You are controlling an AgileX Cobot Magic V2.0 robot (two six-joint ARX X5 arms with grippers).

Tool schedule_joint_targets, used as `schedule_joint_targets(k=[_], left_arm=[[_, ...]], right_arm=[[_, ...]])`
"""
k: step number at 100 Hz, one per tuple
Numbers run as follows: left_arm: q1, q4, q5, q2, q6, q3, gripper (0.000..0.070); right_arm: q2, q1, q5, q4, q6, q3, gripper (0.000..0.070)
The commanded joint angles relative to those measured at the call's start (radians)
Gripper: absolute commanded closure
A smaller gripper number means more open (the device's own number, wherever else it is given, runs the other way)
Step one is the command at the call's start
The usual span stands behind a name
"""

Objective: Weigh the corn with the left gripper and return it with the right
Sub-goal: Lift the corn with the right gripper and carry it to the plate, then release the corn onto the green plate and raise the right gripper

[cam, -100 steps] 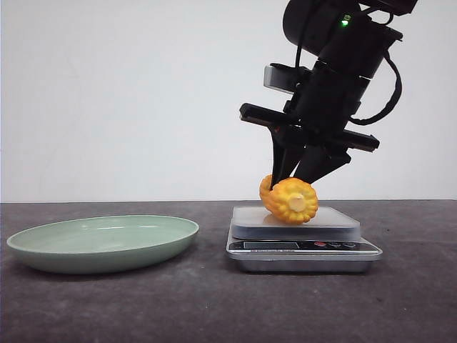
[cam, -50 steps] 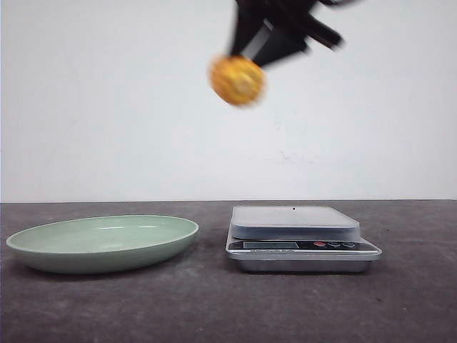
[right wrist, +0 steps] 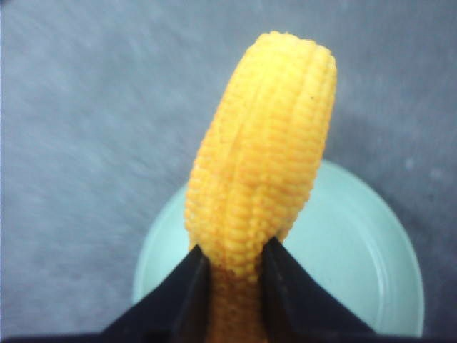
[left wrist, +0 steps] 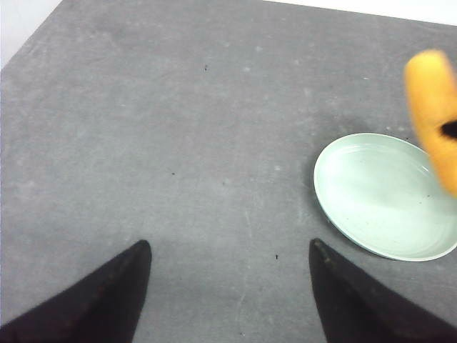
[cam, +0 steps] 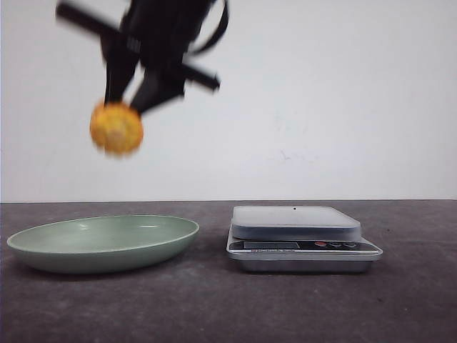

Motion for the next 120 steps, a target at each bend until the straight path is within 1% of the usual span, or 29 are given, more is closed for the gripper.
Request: schedule_joint_targets(k=[1,28,31,33,35,43,46,48,51,64,80,102,120], left_arm=[[-0.004,0.012,0.004,-0.001,-0.004,0.011,0.0307],[-0.004,0.015,0.004,-0.001,-0.004,0.011,0.0307],[-0.004,0.015,0.004,-0.001,-0.004,0.011,0.0307],[-0.004,0.014,0.004,-0.001,-0.003,0.011,0.0307],[-0.004,0.014,0.004,-0.001,-0.003,0.011,0.0307],[-0.004,0.014,0.003,-0.001,-0.003,0.011,0.0307],[-0.004,0.014,0.003,-0.001,-0.003,0.011,0.0307],[-0.004,0.014,0.003,-0.001,-0.004,0.011,0.0307],[-0.004,0.014,0.003,-0.001,-0.003,0.011,0.0307],[-0.004,0.014,0.003,-0.001,-0.003,0.011,0.0307],[-0.004,0.014,0.004,-0.001,-0.001,0.011,0.0307],[-0.004,0.018,0.005,-0.001,0.004,0.011,0.0307],[-0.004,0.024,0.025,-0.001,0.003,0.011,0.0307]], right_arm=[[0.053,0.008,-0.003,0.001,0.035,0.030,0.0700],[0.162,0.001,-0.011,-0.014,0.050,0.030,0.0700],[0.163,0.000,-0.019,-0.018,0.050,0.030,0.0683],[0.163,-0.003,-0.021,-0.019,0.050,0.030,0.0653],[0.165,-0.003,-0.023,-0.019,0.050,0.030,0.0605],[0.168,-0.003,-0.023,-0.016,0.049,0.030,0.0351],[0.168,-0.003,-0.023,-0.016,0.049,0.030,0.0272],[0.168,-0.003,-0.023,-0.016,0.049,0.030,0.0232],[0.168,-0.003,-0.023,-0.016,0.048,0.030,0.0199],[0.142,-0.014,-0.023,-0.025,0.018,0.030,0.0198],[0.011,-0.080,-0.023,-0.100,-0.029,0.030,0.0198],[-0.318,-0.210,-0.023,-0.249,-0.141,0.030,0.0198],[-0.616,-0.328,-0.011,-0.445,-0.203,0.030,0.0198]])
